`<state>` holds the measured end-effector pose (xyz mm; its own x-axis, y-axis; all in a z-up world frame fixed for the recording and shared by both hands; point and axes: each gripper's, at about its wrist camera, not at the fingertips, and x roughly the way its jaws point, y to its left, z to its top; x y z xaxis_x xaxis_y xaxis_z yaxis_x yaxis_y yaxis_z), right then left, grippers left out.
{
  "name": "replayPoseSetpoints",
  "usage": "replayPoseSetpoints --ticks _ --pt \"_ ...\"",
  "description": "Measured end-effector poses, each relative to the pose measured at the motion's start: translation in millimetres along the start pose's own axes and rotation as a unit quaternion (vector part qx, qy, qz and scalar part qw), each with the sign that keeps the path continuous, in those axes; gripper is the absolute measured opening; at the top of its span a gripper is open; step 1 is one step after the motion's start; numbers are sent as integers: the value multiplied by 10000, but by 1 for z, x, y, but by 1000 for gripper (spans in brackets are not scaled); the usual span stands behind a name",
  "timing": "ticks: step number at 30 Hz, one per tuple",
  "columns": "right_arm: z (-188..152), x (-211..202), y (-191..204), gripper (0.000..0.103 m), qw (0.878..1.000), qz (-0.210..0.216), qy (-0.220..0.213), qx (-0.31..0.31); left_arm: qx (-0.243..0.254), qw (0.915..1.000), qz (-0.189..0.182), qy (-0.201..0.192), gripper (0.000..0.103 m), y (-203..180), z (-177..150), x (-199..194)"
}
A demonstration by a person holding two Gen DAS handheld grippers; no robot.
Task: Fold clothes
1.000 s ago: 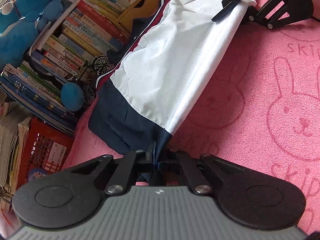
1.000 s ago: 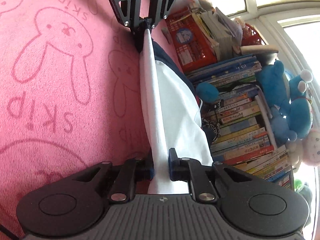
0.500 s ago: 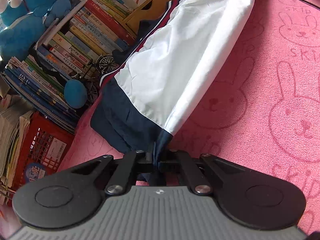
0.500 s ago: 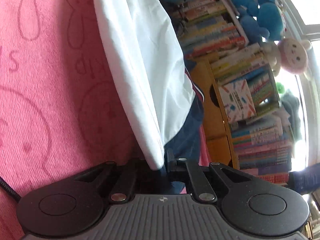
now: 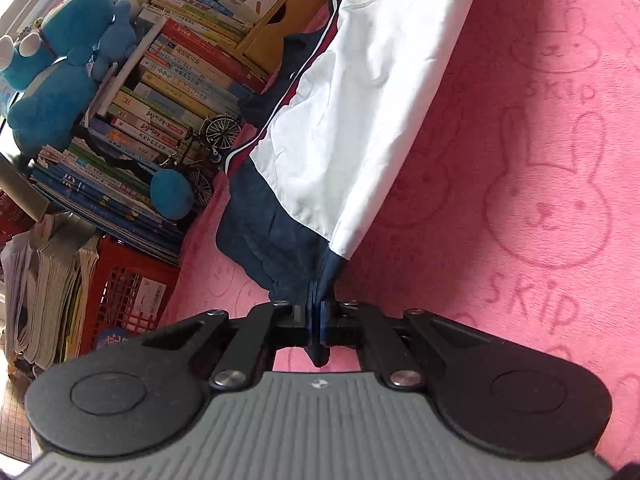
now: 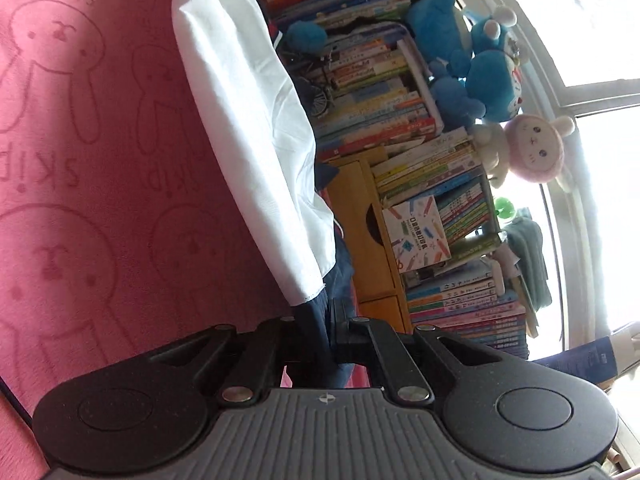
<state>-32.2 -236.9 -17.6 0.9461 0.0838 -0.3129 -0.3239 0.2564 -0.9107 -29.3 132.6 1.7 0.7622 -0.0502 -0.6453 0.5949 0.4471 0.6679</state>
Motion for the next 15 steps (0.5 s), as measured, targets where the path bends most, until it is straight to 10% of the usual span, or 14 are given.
replayPoseSetpoints --ticks 15 --pt "-39 -104 56 7 9970 527 269 499 -330 9973 -656 50 6 -74 -21 -63"
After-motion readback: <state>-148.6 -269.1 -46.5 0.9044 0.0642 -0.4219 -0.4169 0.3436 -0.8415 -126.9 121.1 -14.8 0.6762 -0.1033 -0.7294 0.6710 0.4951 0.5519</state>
